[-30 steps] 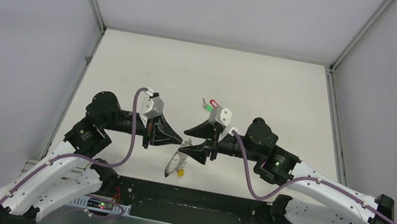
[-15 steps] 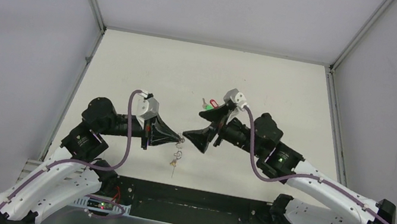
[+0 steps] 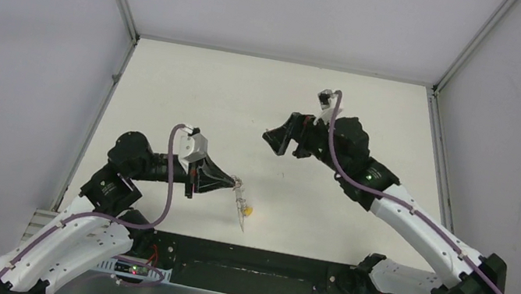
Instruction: Put the keys on the keyring
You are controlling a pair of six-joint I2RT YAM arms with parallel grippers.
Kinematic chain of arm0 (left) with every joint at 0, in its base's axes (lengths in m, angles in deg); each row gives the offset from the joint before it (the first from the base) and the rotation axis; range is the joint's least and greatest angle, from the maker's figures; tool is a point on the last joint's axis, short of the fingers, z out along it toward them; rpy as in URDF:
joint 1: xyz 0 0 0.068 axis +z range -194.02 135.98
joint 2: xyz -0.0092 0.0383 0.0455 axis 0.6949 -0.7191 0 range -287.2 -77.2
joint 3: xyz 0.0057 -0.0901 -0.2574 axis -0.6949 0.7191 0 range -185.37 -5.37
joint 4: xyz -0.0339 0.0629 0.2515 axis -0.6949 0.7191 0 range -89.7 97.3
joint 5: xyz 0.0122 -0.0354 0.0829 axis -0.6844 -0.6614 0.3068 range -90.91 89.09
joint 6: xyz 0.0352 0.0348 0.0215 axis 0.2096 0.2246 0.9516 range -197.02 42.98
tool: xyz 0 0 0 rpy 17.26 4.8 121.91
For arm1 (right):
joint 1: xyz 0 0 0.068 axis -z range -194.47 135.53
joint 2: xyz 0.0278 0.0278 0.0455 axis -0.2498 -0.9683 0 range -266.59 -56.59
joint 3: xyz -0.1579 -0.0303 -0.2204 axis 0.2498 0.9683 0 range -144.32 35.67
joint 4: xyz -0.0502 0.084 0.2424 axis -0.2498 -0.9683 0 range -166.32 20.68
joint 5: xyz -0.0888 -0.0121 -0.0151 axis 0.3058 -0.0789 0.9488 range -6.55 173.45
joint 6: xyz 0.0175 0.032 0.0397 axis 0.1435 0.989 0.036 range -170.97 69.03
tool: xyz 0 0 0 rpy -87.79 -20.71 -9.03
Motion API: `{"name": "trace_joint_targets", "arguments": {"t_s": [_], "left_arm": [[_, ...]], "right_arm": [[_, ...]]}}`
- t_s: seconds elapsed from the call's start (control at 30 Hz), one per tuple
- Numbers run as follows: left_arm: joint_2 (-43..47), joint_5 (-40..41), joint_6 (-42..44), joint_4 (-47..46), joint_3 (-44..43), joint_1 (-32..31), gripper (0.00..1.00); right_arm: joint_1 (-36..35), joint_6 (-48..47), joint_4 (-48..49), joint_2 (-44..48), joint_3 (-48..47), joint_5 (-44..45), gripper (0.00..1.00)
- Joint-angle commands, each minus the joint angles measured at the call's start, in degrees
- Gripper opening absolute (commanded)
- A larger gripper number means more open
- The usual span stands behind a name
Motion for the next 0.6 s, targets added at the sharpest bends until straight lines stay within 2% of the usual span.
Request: {"name": "trace_joint_targets", "arguments": {"t_s": [0.0,0.1,0.27,0.57], "left_arm": [[3.25,-2.81,8.46,-2.46,0.37,-0.53,0.0],[6.87,-3.44,15.79,-1.06,1.16,-0.53,0.0],[12.89,-2.01,28.42,2.42,1.75,-0.53,0.0],[16.85,0.99,43.18,10.67,-0.07,-0.53,0.0]], "right_arm": [[2.53,1.11,-12.31,-6.52,-4.8,0.89,1.0],[3.66,0.23,-15.36,-9.9,-5.8,-0.71,1.0],[4.35,-0.4,-17.71,-12.91,-5.71,2.14,1.0],[4.49,-4.49,-24.14,-15.9,-5.93,13.35,1.0]]}}
